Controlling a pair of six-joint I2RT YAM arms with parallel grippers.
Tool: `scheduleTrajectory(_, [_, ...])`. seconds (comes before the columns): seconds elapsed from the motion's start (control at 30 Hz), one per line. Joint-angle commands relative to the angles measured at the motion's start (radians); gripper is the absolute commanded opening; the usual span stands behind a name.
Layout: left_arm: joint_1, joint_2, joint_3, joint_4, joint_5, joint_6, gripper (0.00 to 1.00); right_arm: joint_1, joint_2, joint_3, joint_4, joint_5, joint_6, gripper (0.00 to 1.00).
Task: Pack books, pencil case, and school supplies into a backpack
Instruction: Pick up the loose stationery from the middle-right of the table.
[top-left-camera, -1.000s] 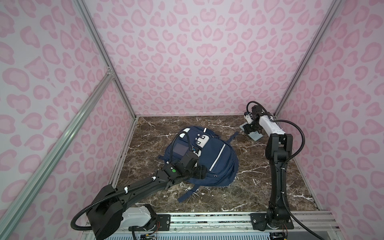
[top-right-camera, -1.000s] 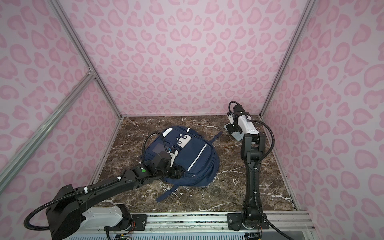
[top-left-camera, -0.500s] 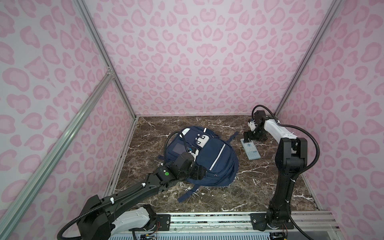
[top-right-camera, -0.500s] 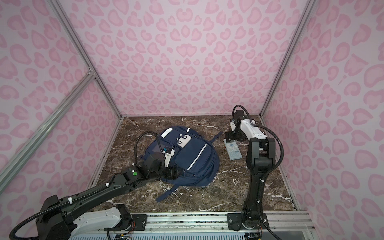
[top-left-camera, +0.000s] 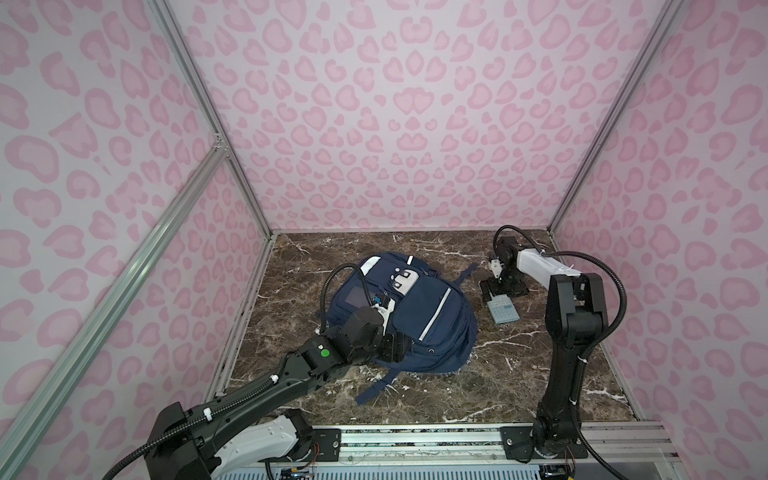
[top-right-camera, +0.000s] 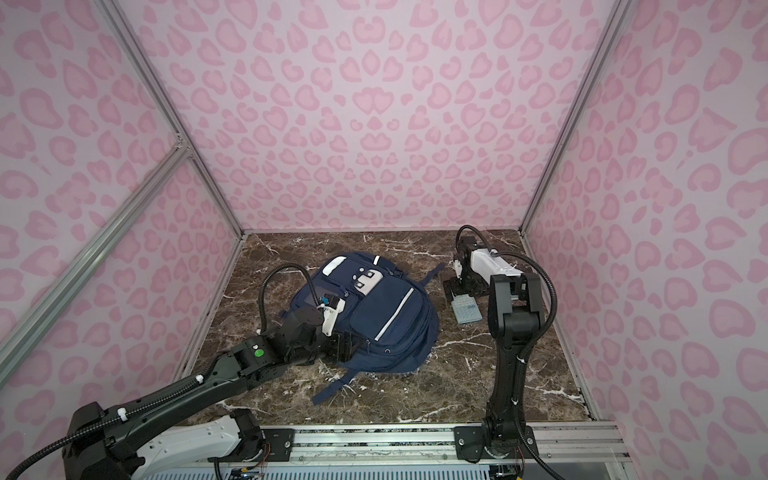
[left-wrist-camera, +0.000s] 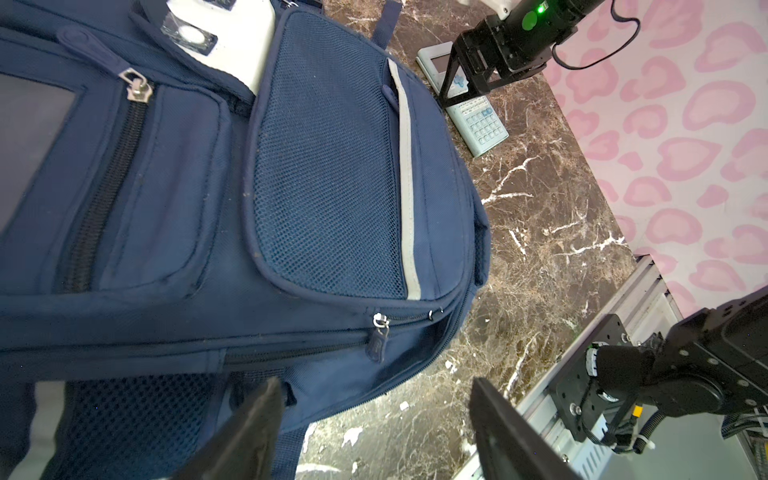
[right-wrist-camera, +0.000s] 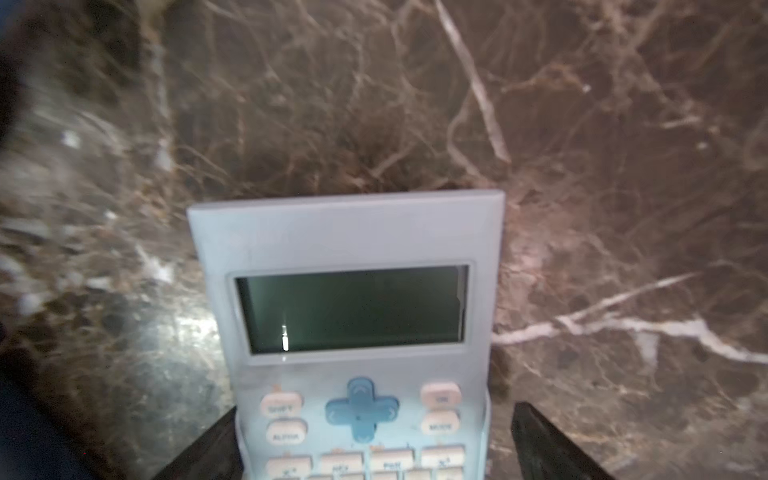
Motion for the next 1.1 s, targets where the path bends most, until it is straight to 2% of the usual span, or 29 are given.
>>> scheduleTrajectory(0.0, [-0.002,-0.002,0.031,-0.013,-0.001,0.008,0.74,0.007,0.009,-0.033,-0.035,0.074,0.03,0.99])
scheduleTrajectory(0.07, [-0.004,0.015,0.074,-0.031,-0.021,0.024,0.74,0.014,0.015,-0.054,-0.034,0.061,0.034,0.96])
scheduleTrajectory(0.13, [-0.017,0.068,0.153,-0.083,-0.087,0.057,0.74,0.027,0.035,-0.06,-0.035,0.062,0.026,0.92])
scheduleTrajectory(0.23, [-0.081,0.253,0.355,-0.252,-0.255,0.143,0.74,0.032,0.045,-0.077,-0.036,0.074,0.033,0.83])
scheduleTrajectory(0.3, [-0.137,0.397,0.507,-0.367,-0.333,0.21,0.76,0.011,0.021,-0.118,-0.028,0.059,0.063,0.69])
scheduleTrajectory(0.33, [-0.16,0.457,0.56,-0.401,-0.367,0.231,0.77,0.003,0.003,-0.132,-0.023,0.05,0.077,0.67])
scheduleTrajectory(0.4, [-0.199,0.595,0.687,-0.457,-0.444,0.256,0.78,0.002,-0.043,-0.167,-0.002,0.055,0.105,0.66])
scheduleTrajectory(0.5, [-0.239,0.749,0.795,-0.509,-0.571,0.253,0.78,0.014,-0.111,-0.224,0.024,0.022,0.129,0.66])
scheduleTrajectory(0.6, [-0.246,0.889,0.883,-0.601,-0.695,0.237,0.79,0.033,-0.174,-0.276,0.034,0.009,0.137,0.67])
scheduleTrajectory(0.67, [-0.238,0.975,0.94,-0.663,-0.728,0.228,0.79,0.038,-0.207,-0.301,0.054,-0.001,0.149,0.67])
scheduleTrajectory(0.7, [-0.234,1.008,0.96,-0.678,-0.725,0.225,0.76,0.038,-0.218,-0.315,0.068,-0.017,0.153,0.67])
scheduleTrajectory(0.73, [-0.234,1.025,0.971,-0.681,-0.716,0.225,0.69,0.038,-0.223,-0.322,0.077,-0.028,0.157,0.66])
scheduleTrajectory(0.87, [-0.226,0.993,0.961,-0.639,-0.658,0.218,0.09,0.055,-0.219,-0.331,0.078,-0.044,0.159,0.64])
scheduleTrajectory(0.9, [-0.221,0.968,0.952,-0.625,-0.634,0.22,0.03,0.064,-0.221,-0.334,0.081,-0.044,0.162,0.64])
scheduleTrajectory(1.07, [-0.168,0.827,0.901,-0.556,-0.481,0.228,0.03,0.082,-0.279,-0.372,0.1,-0.056,0.182,0.62])
